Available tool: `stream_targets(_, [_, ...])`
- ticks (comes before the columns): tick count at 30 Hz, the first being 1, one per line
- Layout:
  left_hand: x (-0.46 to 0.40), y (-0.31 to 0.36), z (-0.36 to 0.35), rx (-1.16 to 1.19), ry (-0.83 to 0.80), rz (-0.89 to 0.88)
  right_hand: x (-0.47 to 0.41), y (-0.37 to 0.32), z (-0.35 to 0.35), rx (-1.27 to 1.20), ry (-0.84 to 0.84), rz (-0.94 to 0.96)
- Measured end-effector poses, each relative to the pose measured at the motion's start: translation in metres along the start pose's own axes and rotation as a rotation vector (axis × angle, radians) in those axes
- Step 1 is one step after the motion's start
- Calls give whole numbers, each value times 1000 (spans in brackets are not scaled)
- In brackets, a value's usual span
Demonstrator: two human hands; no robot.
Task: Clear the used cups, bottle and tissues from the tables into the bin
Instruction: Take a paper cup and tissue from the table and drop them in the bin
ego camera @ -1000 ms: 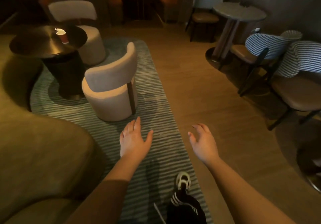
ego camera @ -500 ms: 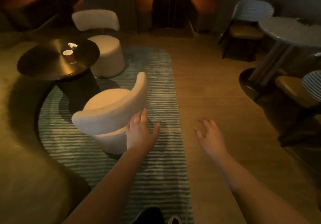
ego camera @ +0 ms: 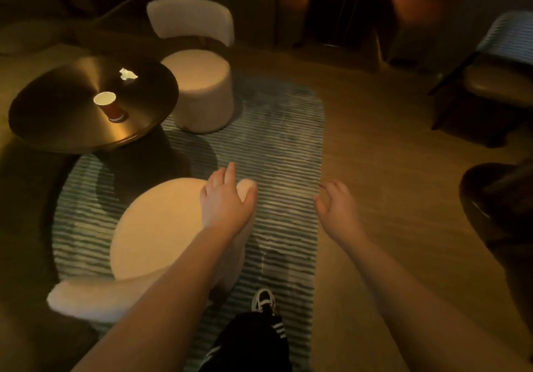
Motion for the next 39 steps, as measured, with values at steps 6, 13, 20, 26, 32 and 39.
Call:
stream_targets(6, [-129, 22, -7, -9, 24, 57, -160, -12, 14, 32, -58, 72])
stream_targets(13, [-255, -4, -17, -33, 132, 314, -344, -40, -19, 46, -174, 251])
stream_targets(20, [-359, -28, -16, -23, 294, 703, -527, -69, -61, 87, -394, 449])
stream_targets(26, [-401, -31, 2, -38, 401, 887, -612, -106, -99, 101, -565, 626])
stream_targets(32, [-415, -74, 15, -29, 468, 1097, -648, -169, -157, 72, -663, 787])
stream_targets(39, [-450, -178, 40, 10, 627, 1209, -694, -258, -249, 91, -707, 907])
Point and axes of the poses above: each hand's wrist, its own x-axis away from the middle knuckle, its own z-axis out of the back of the hand, y = z × x, the point moved 6 cm from there along -x, towards the middle knuckle, and after that the axes turned 1 degree about z, right-handed, at the moved point
